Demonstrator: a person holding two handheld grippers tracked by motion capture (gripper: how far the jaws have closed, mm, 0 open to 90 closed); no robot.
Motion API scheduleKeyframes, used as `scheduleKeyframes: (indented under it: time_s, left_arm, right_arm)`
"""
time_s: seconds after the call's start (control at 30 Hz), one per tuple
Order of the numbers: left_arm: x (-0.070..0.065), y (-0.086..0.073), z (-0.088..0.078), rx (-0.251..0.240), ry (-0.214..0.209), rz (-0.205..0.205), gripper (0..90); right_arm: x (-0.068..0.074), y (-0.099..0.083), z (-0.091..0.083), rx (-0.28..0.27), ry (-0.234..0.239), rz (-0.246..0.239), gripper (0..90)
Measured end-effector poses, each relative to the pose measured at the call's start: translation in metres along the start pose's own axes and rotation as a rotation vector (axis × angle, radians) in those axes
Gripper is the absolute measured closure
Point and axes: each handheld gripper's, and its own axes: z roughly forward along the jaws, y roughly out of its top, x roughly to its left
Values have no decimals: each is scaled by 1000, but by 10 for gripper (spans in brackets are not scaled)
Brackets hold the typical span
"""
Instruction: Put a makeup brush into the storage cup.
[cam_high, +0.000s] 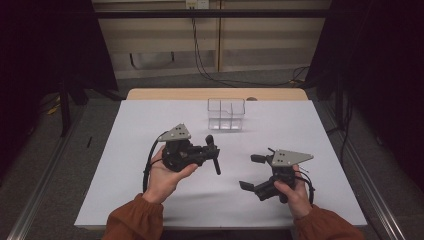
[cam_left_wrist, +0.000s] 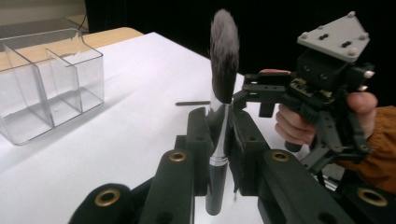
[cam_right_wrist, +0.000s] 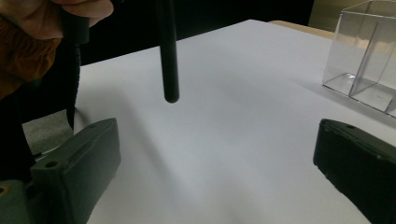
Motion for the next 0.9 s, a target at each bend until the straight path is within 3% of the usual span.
scheduleKeyframes:
  time_s: [0.23, 0.67, 0.9]
  left_arm:
    - [0, -2, 9, 74, -13, 6, 797]
    - [-2, -1, 12, 79, -23, 10, 797]
    - [-5, -2, 16, 87, -32, 12, 797]
  right_arm:
    - [2, 1, 3, 3, 12, -12, 6]
    - [5, 8, 12, 12, 48, -33, 32]
    - [10, 17, 21, 5, 103, -58, 70]
